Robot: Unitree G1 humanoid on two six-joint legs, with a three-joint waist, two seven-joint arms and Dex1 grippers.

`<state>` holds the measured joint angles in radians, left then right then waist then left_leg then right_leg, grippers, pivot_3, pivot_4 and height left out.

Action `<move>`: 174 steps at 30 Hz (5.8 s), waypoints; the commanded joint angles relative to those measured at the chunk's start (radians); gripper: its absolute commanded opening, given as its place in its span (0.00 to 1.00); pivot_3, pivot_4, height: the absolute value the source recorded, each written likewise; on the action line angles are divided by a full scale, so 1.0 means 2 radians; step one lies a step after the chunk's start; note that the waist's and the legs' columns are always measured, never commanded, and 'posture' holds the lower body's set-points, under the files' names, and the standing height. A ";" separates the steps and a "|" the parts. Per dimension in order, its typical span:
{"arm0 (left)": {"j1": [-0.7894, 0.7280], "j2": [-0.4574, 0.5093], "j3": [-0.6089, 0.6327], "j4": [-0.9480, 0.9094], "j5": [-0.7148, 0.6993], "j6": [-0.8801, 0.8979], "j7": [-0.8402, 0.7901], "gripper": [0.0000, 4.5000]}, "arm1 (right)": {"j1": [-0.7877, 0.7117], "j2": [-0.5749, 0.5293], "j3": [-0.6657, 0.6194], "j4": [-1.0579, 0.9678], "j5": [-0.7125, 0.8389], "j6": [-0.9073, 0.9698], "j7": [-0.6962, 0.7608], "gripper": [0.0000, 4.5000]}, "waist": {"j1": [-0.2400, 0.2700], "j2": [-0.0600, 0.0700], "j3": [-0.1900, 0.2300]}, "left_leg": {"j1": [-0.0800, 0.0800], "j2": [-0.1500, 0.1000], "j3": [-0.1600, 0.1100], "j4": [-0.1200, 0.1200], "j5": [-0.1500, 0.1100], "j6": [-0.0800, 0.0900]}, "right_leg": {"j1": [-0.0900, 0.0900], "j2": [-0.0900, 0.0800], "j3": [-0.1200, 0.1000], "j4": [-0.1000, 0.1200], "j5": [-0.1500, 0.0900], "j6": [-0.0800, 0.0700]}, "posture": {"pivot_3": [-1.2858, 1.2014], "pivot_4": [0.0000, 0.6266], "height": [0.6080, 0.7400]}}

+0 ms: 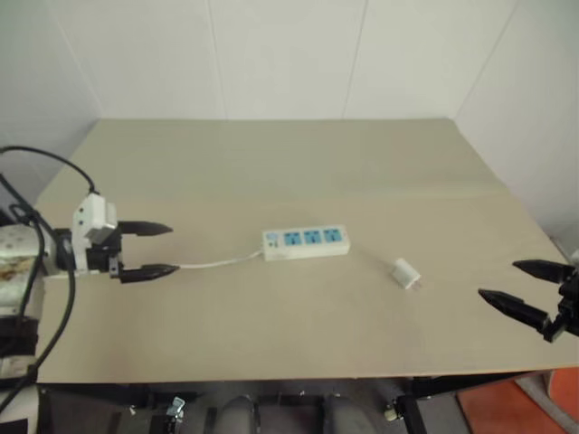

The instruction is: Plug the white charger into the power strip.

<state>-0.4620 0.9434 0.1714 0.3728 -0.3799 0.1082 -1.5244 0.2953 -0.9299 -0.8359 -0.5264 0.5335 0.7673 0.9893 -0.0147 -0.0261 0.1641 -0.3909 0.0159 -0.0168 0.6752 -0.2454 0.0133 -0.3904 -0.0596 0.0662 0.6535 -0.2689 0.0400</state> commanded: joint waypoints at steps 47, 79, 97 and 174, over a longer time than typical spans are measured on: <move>-0.246 -0.230 -0.116 0.437 0.180 -0.231 0.104 1.00 | -0.183 0.023 0.174 -0.142 0.123 0.068 -0.178 1.00 | 0.000 -0.001 0.000 | -0.009 -0.001 -0.003 0.002 0.000 0.001 | -0.007 0.000 -0.001 -0.002 0.001 0.001 | 0.52 0.24 1.00; -0.038 -0.221 -0.062 -0.008 0.048 0.070 0.032 0.01 | -0.174 0.034 0.247 -0.125 0.125 0.086 -0.249 1.00 | 0.000 0.000 0.000 | -0.008 -0.001 -0.005 0.002 0.000 0.001 | -0.006 0.000 0.000 0.003 0.001 0.001 | 0.52 0.24 1.00; 0.058 -0.143 -0.064 -0.159 0.007 0.135 0.083 0.64 | -0.173 0.034 0.261 -0.115 0.105 0.084 -0.244 1.00 | 0.001 0.000 0.000 | -0.006 -0.001 -0.004 0.002 0.000 0.000 | -0.006 0.000 0.001 0.002 0.001 0.001 | 0.52 0.24 1.00; -0.103 -0.305 -0.089 0.318 0.083 -0.308 -0.005 0.72 | -0.177 -0.021 0.237 -0.140 0.137 0.172 -0.278 1.00 | 0.001 0.000 -0.001 | -0.001 -0.001 -0.004 0.003 0.000 0.001 | 0.001 0.000 0.000 0.001 0.001 0.001 | 0.52 0.24 1.00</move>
<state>-0.6724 0.3329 0.0161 1.0199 -0.2367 -0.5181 -1.5205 -0.0057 -0.9260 -0.3285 -0.8170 0.7764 1.0553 0.4163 -0.0118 -0.0253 0.1630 -0.3924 0.0130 -0.0240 0.6806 -0.2455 0.0143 -0.3882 -0.0599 0.0661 0.6543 -0.2668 0.0415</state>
